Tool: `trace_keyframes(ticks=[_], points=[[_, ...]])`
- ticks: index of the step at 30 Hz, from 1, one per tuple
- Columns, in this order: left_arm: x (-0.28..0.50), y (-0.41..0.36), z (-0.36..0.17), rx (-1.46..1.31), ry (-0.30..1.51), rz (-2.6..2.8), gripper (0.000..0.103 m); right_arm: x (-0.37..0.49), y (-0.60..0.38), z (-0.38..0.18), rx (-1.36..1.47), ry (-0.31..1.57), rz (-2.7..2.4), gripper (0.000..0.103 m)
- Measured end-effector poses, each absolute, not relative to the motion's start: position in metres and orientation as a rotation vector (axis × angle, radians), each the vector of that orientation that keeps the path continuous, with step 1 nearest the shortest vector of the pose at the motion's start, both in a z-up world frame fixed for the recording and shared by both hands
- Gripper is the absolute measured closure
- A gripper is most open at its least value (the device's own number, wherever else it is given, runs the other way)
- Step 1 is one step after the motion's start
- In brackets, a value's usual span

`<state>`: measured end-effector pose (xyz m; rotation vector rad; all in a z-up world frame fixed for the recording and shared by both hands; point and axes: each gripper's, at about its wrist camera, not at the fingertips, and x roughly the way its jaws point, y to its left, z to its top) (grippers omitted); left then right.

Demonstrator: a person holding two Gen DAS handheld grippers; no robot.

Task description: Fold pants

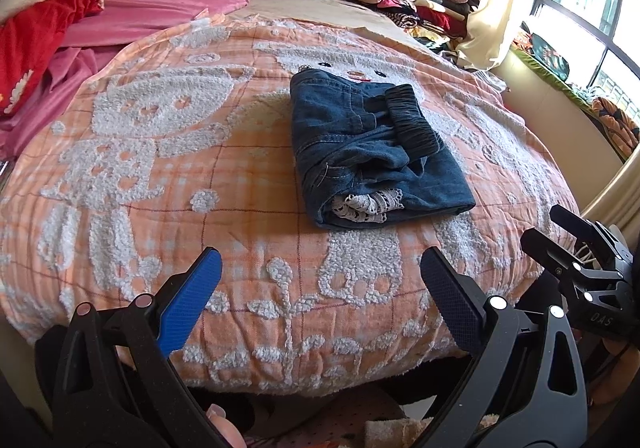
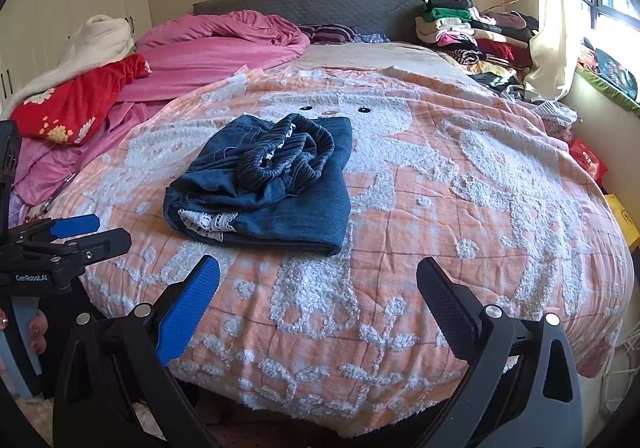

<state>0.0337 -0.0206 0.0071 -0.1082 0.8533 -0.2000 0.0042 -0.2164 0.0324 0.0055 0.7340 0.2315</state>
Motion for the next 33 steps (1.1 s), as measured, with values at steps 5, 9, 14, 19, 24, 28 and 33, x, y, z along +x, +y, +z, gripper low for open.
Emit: trace_keyframes(ticks=[5, 9, 14, 19, 24, 28, 33], points=[[0.0333, -0.0205, 0.0073, -0.109, 0.852, -0.199, 0.010, 0.0041, -0.2164, 0.0325, 0.006, 0.733, 0.232, 0.005], [0.0330, -0.0204, 0.0067, -0.107, 0.853, -0.200, 0.010, 0.0039, -0.2160, 0.0321, 0.005, 0.733, 0.231, 0.005], [0.0325, -0.0203, 0.0066, -0.110, 0.852, -0.200, 0.010, 0.0039, -0.2152, 0.0317, 0.001, 0.734, 0.229, 0.005], [0.0316, -0.0212, 0.0055, -0.104, 0.853, -0.196, 0.010, 0.0038, -0.2151, 0.0317, 0.001, 0.734, 0.228, 0.005], [0.0301, -0.0216, 0.0049, -0.101, 0.857, -0.192, 0.010, 0.0040, -0.2151, 0.0317, 0.000, 0.736, 0.231, 0.005], [0.0322, -0.0204, 0.0059, -0.104, 0.861, -0.192, 0.010, 0.0043, -0.2143, 0.0311, 0.000, 0.737, 0.230, 0.005], [0.0330, -0.0199, 0.0057, -0.104, 0.865, -0.191, 0.010, 0.0045, -0.2140, 0.0312, 0.000, 0.737, 0.231, 0.005]])
